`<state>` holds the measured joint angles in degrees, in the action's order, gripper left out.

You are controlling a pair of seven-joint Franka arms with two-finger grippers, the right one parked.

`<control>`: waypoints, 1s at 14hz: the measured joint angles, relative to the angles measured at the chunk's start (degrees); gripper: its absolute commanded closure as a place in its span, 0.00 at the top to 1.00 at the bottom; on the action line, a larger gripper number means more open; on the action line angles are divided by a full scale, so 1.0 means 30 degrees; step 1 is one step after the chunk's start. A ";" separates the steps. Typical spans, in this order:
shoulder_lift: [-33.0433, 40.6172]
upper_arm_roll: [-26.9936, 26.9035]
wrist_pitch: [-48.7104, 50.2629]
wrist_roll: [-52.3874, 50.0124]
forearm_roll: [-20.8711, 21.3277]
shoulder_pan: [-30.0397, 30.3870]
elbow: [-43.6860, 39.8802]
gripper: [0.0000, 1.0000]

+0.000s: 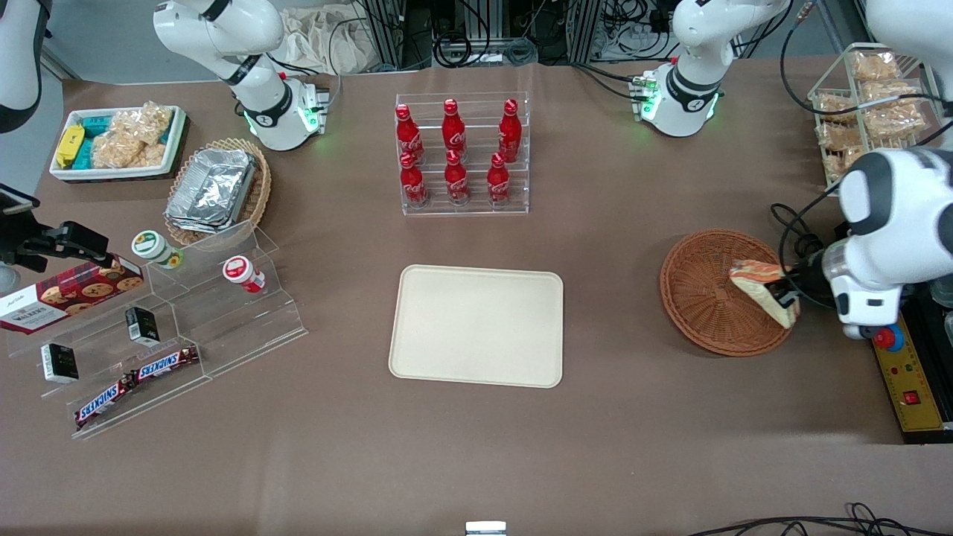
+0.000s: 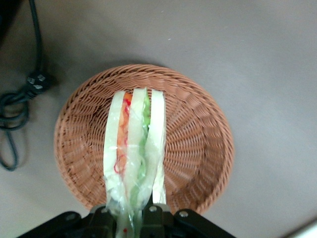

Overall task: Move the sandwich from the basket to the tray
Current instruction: 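Carry the sandwich with the left gripper over to the cream tray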

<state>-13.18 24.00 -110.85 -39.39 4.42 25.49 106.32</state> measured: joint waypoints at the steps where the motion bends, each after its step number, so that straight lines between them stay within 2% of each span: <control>1: 0.0003 0.0217 0.1296 0.0242 -0.0003 -0.0268 -0.1186 0.22; 3: -0.0004 0.0547 0.3322 0.0290 -0.0010 -0.1502 -0.3132 0.19; 5: -0.0020 0.0669 0.4358 0.0254 -0.0016 -0.3577 -0.4327 0.10; 8: -0.0545 0.0765 0.4457 -0.0011 -0.0021 -0.7078 -0.4855 0.09; 14: -0.5571 0.0730 0.1092 -0.2800 -0.0003 -1.1956 -0.7043 0.08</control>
<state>-29.89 26.19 -107.57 -47.79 4.41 -10.38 85.19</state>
